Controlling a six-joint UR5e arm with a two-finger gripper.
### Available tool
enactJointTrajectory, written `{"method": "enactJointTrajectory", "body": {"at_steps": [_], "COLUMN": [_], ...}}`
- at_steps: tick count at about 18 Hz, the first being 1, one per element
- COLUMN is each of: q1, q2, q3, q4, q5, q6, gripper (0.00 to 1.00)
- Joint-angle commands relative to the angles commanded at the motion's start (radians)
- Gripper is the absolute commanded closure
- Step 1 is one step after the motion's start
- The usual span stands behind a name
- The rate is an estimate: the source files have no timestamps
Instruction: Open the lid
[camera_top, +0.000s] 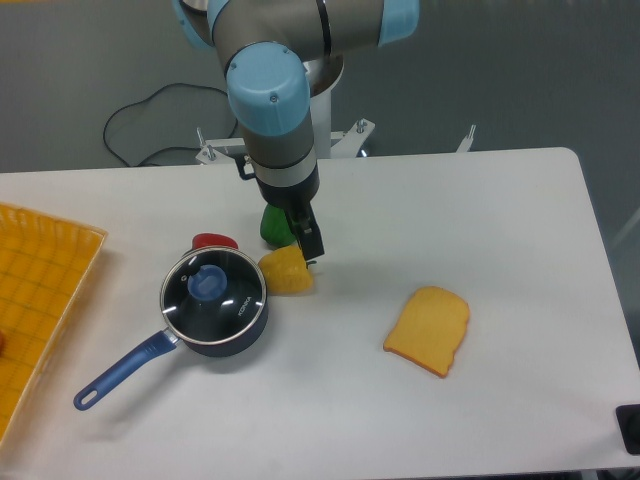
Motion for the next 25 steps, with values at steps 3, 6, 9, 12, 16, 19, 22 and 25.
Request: {"method": "enactJointTrajectory", "body": {"at_steps": [3, 6, 9, 12, 16, 19, 22, 25], "q1": [-0.002, -0.002, -0.003, -0.003, -0.002, -0.003, -0.005, -0.006], "q2": [0.000, 0.003, -0.005, -0.002, 0.002, 0.002, 0.000, 0.000], "q3": [0.005, 0.002, -0.011, -0.022, -0.024, -0.025, -0.026, -0.028], "q4": [0.000, 0.000, 0.002, 0.012, 0.018, 0.018, 0.020, 0.018], "q5": [-0.003, -0.003, -0.014, -0.017, -0.017, -0.015, -0.017, -0.029], "q6": [0.000, -0.003, -0.038, -0.052, -0.057, -0.060, -0.058, -0.099], "gripper": [0.00, 0.00, 0.00, 0.00, 0.00, 0.00, 0.00, 0.00]}}
